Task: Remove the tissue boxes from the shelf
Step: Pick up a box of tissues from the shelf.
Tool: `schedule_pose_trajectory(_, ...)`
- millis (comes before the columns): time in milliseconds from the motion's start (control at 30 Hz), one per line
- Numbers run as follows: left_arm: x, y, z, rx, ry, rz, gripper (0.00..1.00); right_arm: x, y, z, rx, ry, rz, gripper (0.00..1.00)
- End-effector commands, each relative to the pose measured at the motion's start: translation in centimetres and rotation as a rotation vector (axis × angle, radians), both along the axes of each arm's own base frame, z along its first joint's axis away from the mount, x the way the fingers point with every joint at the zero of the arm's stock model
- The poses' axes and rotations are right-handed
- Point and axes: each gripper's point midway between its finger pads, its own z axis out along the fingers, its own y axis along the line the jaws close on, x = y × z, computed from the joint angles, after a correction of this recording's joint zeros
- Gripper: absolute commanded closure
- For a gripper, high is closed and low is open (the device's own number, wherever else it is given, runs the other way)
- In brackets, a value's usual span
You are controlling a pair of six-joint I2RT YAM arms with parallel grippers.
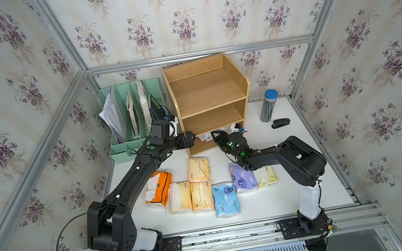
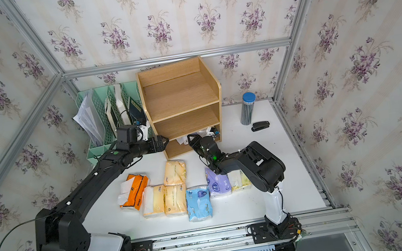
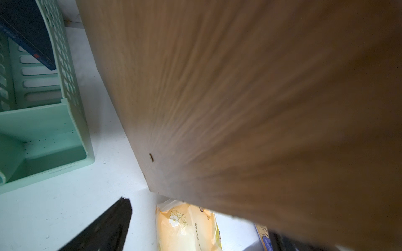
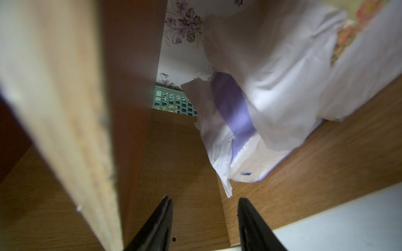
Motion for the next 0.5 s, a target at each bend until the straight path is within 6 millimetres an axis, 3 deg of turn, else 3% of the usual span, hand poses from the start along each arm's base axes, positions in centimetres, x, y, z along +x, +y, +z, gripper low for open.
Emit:
schedule_pose_trajectory(0,-0.1,-0.5,1.0,-0.006,-0.041,-0.039,0.01,0.6,-0.1,0.0,-0.021,0.003,-0.018,0.47)
schedule_pose_trajectory(467,-0.3,-1.1,1.3,-0.028,-0.042,-0.068,0.01,1.3,-0.3,-2.4,-0.023,0.071,-0.056,0.47)
